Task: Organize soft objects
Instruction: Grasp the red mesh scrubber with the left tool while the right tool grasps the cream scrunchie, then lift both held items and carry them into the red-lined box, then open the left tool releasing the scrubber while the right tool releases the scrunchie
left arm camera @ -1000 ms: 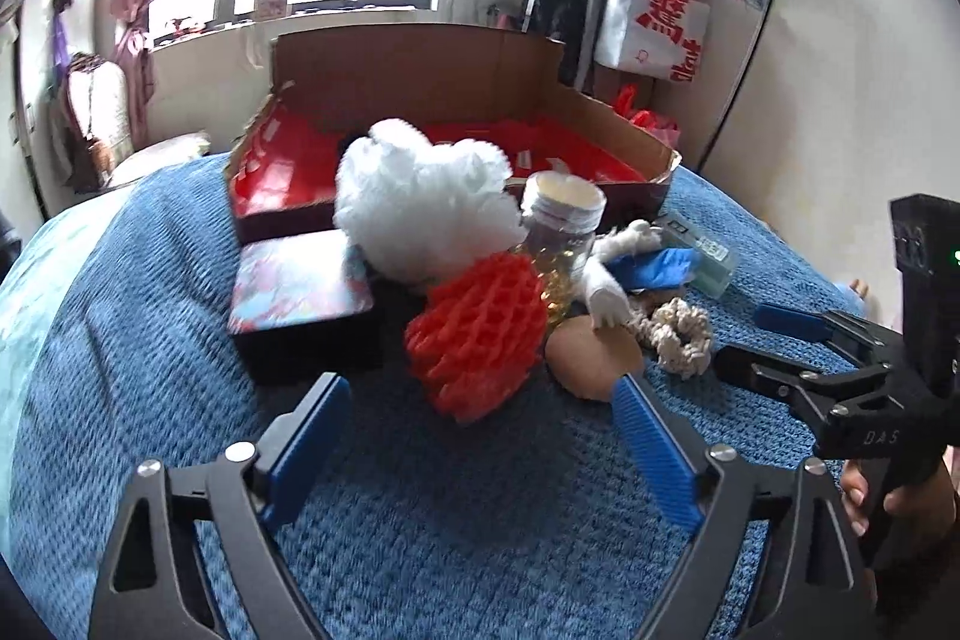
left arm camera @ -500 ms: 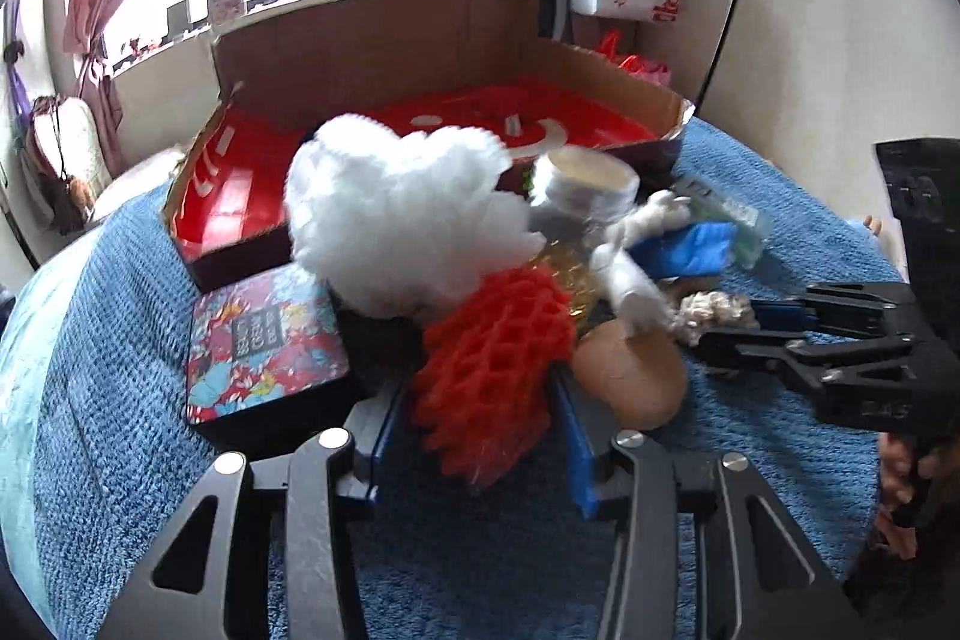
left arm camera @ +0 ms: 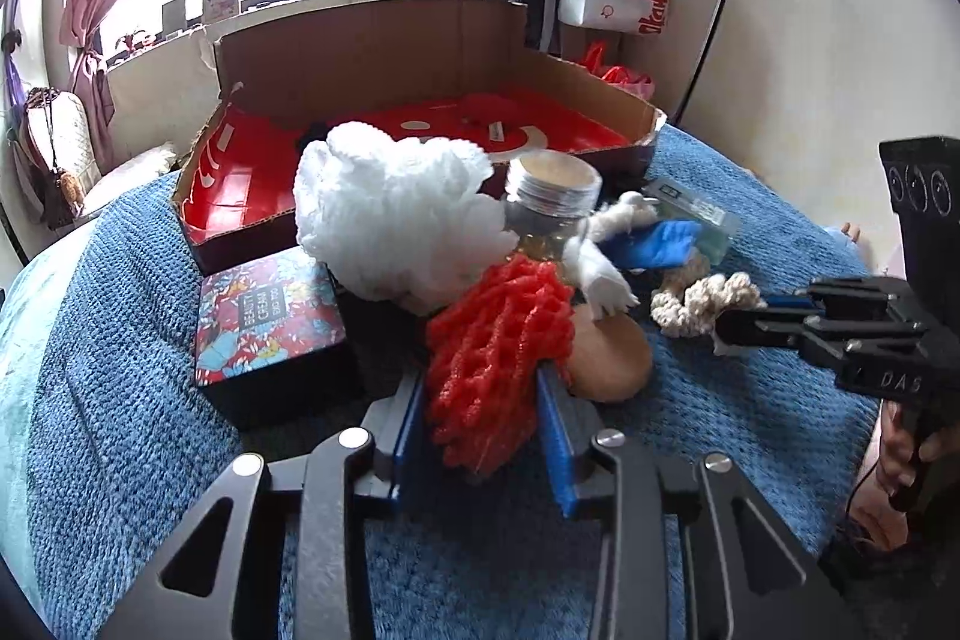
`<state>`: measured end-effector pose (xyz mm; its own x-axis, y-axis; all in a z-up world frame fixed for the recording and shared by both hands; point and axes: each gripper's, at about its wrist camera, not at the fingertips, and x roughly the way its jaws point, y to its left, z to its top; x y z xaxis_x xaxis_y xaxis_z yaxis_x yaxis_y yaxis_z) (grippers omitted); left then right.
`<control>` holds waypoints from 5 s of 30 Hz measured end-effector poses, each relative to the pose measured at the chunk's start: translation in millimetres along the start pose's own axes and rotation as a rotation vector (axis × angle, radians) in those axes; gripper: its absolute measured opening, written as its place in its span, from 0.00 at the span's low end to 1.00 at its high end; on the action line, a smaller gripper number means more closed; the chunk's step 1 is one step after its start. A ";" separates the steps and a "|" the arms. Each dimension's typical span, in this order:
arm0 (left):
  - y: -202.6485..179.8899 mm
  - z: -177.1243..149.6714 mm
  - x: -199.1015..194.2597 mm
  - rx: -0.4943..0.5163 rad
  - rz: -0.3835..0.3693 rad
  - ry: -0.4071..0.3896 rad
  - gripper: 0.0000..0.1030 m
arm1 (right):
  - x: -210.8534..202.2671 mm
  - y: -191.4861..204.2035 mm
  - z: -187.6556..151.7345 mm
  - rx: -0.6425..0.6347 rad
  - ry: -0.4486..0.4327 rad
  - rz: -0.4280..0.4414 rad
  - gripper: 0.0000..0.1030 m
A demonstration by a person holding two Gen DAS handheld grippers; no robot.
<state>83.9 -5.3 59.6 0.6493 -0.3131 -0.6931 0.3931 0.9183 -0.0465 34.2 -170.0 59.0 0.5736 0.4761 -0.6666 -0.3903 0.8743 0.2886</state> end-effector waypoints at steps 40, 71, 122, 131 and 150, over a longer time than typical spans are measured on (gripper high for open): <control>-2.5 -24.3 5.4 -0.058 -0.081 0.022 0.47 | 9.4 7.4 -21.4 -0.122 -0.045 -0.208 0.24; 7.6 58.4 -28.5 0.015 -0.010 -0.094 0.46 | -14.2 -25.8 40.5 -0.149 -0.126 -0.260 0.24; 56.2 166.7 137.7 0.184 -0.053 0.298 0.47 | 151.8 -36.3 184.5 -0.290 0.175 -0.172 0.24; 62.1 167.8 150.6 0.173 -0.062 0.308 0.49 | 168.4 -47.6 182.3 -0.255 0.221 -0.165 0.24; 62.2 161.7 150.3 0.191 -0.058 0.287 0.62 | 173.0 -50.5 186.6 -0.236 0.236 -0.156 0.26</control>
<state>311.1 -34.4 68.9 0.4236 -0.2574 -0.8685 0.5561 0.8307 0.0250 287.5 -114.1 57.3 0.4684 0.2794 -0.8382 -0.4824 0.8756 0.0223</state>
